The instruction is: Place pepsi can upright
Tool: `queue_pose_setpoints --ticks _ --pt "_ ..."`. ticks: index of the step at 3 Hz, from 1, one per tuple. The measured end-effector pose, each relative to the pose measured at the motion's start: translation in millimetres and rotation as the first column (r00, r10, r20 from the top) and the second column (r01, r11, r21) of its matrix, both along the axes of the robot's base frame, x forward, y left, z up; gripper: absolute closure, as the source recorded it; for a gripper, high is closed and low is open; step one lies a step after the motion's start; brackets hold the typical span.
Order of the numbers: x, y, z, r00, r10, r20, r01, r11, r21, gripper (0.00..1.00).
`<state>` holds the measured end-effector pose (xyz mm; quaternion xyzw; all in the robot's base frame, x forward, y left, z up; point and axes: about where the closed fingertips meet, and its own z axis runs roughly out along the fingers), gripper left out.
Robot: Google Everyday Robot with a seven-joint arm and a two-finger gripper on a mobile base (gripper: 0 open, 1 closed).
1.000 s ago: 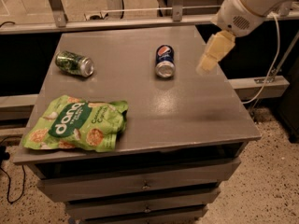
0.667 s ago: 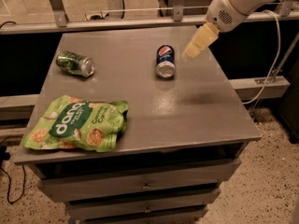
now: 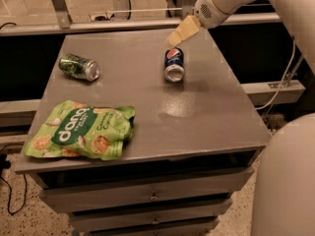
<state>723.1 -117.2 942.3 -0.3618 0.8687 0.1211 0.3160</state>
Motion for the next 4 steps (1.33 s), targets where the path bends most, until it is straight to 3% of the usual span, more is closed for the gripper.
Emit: queue_pose_setpoints --ticks 1,2,3,4 --pt "21 15 -28 0.9866 -0.133 -0.093 0.129 0.990 -0.051 0.00" --pt "35 26 -62 0.9469 -0.266 -0.181 0.241 0.959 -0.150 0.00" --pt "42 33 -89 0.8987 -0.367 -0.239 0.310 0.918 -0.246 0.00" --pt "43 36 -103 0.8566 -0.442 -0.266 0.355 0.879 -0.317 0.15"
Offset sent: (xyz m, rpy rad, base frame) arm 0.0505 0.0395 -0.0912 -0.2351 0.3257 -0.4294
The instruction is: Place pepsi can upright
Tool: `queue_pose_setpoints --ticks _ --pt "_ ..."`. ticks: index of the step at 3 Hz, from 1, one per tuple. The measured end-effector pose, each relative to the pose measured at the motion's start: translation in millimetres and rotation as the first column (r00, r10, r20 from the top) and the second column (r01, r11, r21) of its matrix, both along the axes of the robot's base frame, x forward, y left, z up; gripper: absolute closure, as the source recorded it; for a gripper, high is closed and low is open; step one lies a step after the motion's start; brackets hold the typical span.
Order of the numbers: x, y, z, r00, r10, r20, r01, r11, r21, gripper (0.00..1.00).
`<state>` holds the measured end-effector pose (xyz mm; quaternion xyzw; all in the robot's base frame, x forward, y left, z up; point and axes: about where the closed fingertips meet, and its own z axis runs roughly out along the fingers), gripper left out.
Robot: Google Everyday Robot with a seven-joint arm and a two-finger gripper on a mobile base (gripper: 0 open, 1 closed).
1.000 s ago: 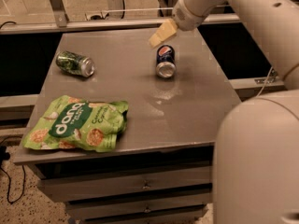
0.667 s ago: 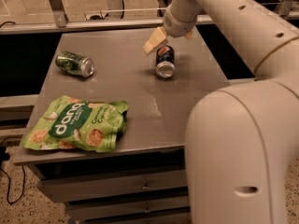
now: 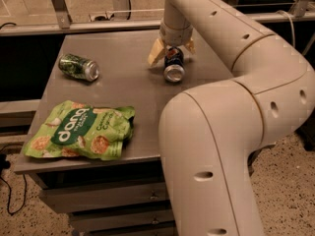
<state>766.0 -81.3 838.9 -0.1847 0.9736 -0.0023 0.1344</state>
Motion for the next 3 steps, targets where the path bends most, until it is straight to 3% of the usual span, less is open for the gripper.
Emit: queue_pose_setpoints --ticks 1,2,3 --pt "1 2 -4 0.9990 -0.039 -0.021 0.038 0.999 -0.032 0.38" --pt "3 5 2 0.9988 -0.047 -0.011 0.046 0.998 -0.050 0.61" --pt "6 16 31 0.9982 0.006 0.060 -0.003 0.999 -0.046 0.85"
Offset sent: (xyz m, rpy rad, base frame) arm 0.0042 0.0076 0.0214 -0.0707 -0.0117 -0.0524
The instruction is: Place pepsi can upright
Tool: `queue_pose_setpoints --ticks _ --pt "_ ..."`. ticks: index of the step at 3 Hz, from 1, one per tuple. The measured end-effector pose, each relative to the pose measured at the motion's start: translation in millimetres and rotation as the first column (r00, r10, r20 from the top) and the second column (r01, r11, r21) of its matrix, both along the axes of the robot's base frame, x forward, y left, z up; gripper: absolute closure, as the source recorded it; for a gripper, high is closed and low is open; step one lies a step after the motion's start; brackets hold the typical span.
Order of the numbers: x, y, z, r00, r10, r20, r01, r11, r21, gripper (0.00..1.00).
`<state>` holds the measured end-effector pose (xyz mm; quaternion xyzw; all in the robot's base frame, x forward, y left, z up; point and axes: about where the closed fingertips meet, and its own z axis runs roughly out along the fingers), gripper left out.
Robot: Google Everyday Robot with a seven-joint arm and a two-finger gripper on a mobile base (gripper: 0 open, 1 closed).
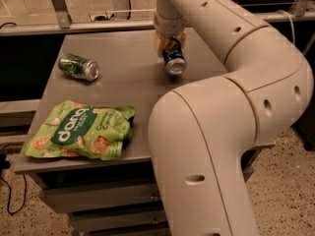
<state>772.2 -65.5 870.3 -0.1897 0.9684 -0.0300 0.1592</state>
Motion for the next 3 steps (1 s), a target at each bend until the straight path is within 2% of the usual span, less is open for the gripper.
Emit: queue_pose_setpoints --ticks 1,2,3 --pt "-3 10 44 0.9888 0.102 0.109 -0.106 0.994 0.029 1.00" --pt "-15 18 82 0.9354 0.247 0.253 -0.282 0.952 0.114 1.00" --pt "-30 21 105 0.8512 0.327 0.410 -0.444 0.866 0.230 1.00"
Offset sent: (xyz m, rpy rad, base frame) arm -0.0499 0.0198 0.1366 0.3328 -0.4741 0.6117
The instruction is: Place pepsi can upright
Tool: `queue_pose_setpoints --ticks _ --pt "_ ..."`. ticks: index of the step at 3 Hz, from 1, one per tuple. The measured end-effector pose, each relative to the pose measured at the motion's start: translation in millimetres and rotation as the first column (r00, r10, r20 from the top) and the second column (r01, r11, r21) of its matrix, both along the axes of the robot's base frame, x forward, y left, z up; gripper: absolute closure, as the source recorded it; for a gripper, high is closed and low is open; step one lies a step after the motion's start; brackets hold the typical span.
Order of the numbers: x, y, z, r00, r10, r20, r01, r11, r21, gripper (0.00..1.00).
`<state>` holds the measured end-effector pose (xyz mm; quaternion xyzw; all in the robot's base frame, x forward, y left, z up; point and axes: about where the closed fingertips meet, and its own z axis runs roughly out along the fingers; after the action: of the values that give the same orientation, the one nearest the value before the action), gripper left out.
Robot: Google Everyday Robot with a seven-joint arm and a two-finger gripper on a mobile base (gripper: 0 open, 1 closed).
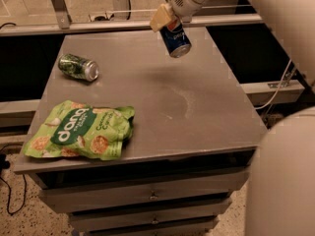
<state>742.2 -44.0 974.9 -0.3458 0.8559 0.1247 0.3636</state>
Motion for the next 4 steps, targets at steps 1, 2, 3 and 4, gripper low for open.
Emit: queue_pose_setpoints --ticks 1,2,3,4 --pt "-22 -3 11 0.9884 0.126 0.086 -0.137 0.979 0.152 1.00" --pt "-43 -11 7 0.9606 0.214 0.178 -0.256 0.929 0.266 1.00" --pt "-57 -13 3 0.9133 0.282 0.294 -0.376 0.861 0.342 1.00" --pt "-70 -11 -2 0.8385 0.345 0.422 -0.502 0.791 0.351 1.00"
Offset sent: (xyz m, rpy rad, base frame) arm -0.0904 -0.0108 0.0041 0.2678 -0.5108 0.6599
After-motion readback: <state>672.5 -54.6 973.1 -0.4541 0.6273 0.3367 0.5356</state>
